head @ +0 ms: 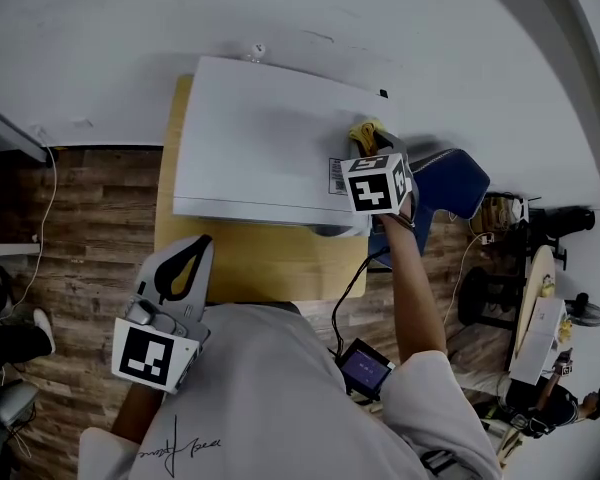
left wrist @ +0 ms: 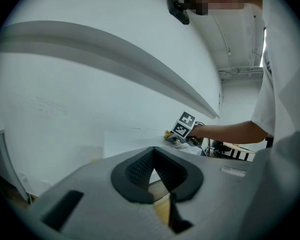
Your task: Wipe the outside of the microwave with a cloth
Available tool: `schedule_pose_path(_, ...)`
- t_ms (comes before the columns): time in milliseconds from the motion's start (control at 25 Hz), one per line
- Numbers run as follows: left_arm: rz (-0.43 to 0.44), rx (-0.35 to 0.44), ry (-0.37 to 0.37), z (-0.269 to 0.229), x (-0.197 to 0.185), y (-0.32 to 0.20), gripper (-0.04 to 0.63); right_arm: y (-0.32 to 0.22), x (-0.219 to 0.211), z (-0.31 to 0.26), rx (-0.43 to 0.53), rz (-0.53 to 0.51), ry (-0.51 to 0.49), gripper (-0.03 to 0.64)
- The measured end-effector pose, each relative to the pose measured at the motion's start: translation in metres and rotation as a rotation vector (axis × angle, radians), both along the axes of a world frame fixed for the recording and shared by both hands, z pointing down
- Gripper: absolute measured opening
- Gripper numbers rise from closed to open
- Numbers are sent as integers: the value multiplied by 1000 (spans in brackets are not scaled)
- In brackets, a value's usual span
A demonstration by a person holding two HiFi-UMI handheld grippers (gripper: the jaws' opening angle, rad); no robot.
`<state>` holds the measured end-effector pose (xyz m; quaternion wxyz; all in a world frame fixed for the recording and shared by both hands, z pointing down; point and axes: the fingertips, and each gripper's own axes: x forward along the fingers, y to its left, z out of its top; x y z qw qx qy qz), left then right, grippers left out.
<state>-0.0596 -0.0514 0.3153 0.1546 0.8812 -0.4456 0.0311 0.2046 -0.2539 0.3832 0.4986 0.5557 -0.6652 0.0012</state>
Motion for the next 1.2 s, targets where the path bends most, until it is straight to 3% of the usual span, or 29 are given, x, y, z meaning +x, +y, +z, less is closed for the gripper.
schedule_pose_path(600,-18,14,17,-4,-14,1,-6,2,-58,1,-17,-67,-43,143)
schedule_pose_path(760,1,21,-14,1,-16,5,-6,3,-77,1,-25,-100,-48,144)
schedule_pose_path(1200,-57,23,31,-5,-32,5,-6,2,-144,0,-33,-191,-101,144)
